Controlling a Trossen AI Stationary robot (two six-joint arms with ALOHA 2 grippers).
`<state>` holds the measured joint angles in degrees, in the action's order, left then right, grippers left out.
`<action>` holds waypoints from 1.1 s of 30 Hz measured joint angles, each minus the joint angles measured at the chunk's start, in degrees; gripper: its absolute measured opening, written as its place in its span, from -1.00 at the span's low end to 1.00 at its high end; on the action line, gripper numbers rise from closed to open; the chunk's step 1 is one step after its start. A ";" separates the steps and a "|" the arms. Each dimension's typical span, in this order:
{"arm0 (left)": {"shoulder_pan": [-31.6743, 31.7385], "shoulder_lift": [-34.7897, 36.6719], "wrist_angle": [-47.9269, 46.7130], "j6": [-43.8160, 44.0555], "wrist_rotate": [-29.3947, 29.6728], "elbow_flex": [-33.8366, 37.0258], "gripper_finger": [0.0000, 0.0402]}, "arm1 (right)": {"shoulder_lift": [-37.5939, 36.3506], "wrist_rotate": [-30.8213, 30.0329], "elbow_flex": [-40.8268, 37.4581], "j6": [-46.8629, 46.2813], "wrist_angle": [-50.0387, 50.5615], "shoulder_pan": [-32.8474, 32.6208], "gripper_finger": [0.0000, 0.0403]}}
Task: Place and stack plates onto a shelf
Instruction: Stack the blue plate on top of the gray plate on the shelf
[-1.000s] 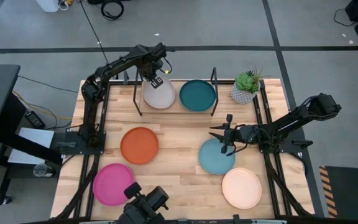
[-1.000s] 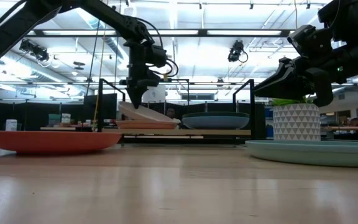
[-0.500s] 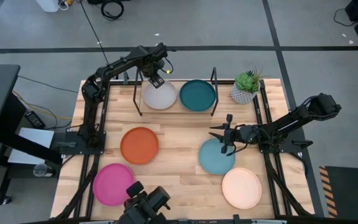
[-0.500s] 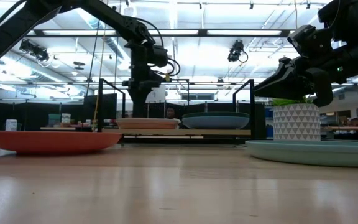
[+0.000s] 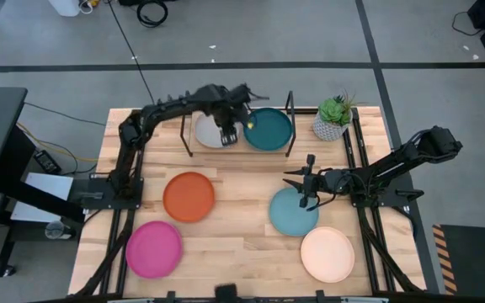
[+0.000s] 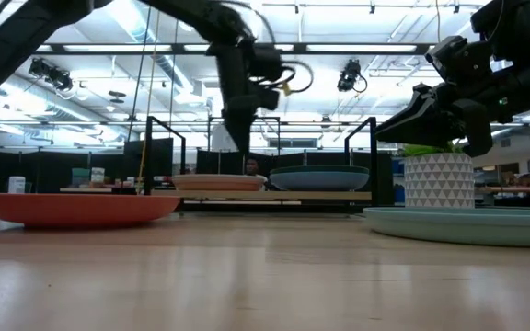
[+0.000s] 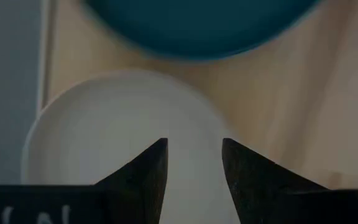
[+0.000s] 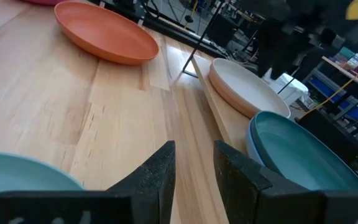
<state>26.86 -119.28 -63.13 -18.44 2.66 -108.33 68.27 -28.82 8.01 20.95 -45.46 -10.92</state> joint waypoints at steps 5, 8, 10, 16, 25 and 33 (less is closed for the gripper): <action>-7.69 0.00 2.18 -0.41 0.05 0.00 -0.20 | 0.00 0.02 0.00 0.12 -0.40 0.00 -0.43; -11.73 0.00 3.16 -0.95 -0.11 0.00 -0.20 | 0.00 0.00 0.00 0.20 -0.39 0.00 -0.43; -13.98 0.00 4.01 -1.03 -0.02 0.00 -0.20 | 0.00 0.00 0.00 0.20 -0.38 0.00 -0.43; -19.80 -0.08 8.28 -1.77 0.08 -0.01 -0.20 | 0.00 0.00 0.00 0.22 -0.54 0.00 -0.43; -26.53 -3.82 15.79 -4.97 0.09 0.00 -0.20 | -0.02 -0.69 0.00 0.60 -0.75 0.00 -0.43; -30.56 -7.72 17.75 -6.64 -0.01 -0.04 -0.20 | -0.39 -13.51 -0.02 0.66 -2.52 0.17 -0.43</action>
<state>-3.70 -127.00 -45.38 -25.08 2.65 -108.38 67.88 -42.33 7.99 21.61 -47.98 -10.74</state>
